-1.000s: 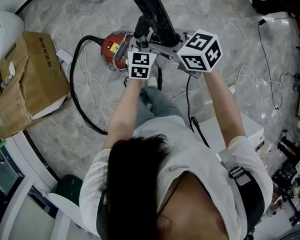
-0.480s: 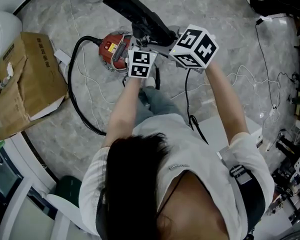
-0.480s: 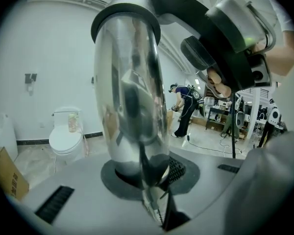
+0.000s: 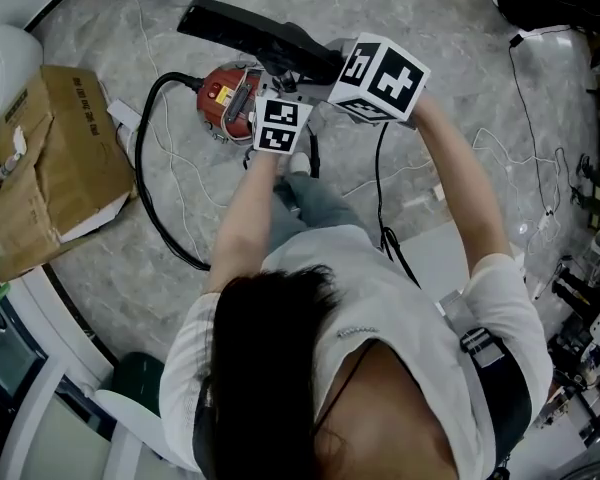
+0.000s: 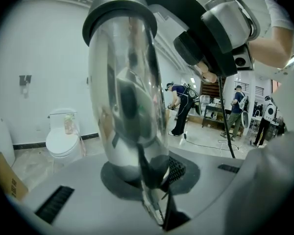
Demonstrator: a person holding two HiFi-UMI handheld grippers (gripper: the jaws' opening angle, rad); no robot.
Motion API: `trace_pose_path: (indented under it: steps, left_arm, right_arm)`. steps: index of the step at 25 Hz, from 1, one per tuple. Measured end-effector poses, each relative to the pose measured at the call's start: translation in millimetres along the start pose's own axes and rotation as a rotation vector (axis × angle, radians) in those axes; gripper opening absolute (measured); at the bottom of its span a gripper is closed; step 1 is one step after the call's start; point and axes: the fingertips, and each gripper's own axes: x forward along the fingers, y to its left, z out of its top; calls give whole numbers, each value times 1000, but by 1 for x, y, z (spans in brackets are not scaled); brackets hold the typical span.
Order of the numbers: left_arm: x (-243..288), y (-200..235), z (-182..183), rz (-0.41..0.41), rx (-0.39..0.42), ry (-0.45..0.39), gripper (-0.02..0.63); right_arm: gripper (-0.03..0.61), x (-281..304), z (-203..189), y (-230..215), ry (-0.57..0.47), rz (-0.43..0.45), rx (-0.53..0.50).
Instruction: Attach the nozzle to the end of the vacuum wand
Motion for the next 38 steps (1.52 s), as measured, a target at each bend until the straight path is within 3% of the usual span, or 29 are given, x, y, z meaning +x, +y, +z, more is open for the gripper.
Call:
trace_pose_path:
  steps: [6,12,16,18,20,27,29,34,38]
  left_arm:
    - [-2,-1,-1,2,7,-2,69]
    - [-1,-1,-1,-7,-1,-1,69]
    - [0,3,-2,3,-8,2,69]
    - [1,4,-2,4,-10,5,68]
    - [0,5,-3,6,-14,8,69]
    - [-1,8,-3,8,-19,5,69]
    - [-1,9,-4,8,-19,5,68]
    - [-3,8,-3,4,-12,5,69]
    - [-5,2,-1,-7,4,-2,69]
  right_arm:
    - [83,1,-7,2,107,31,-43]
    - [84,1,-6,0,81,33,-19]
    - [101,3,-1,-4,26,1,-49]
    - [157,4,1,-1,-1,19,-51]
    - [265,3,5,2,-39,38,-40]
    - [295,-11,25,-11,-194,-11,-14]
    - [275,-13,29,-11,-212,-18,-25]
    - [258,-13,32,-10,-186,9,11]
    - [255,-16,35,-10,-42,82,-9]
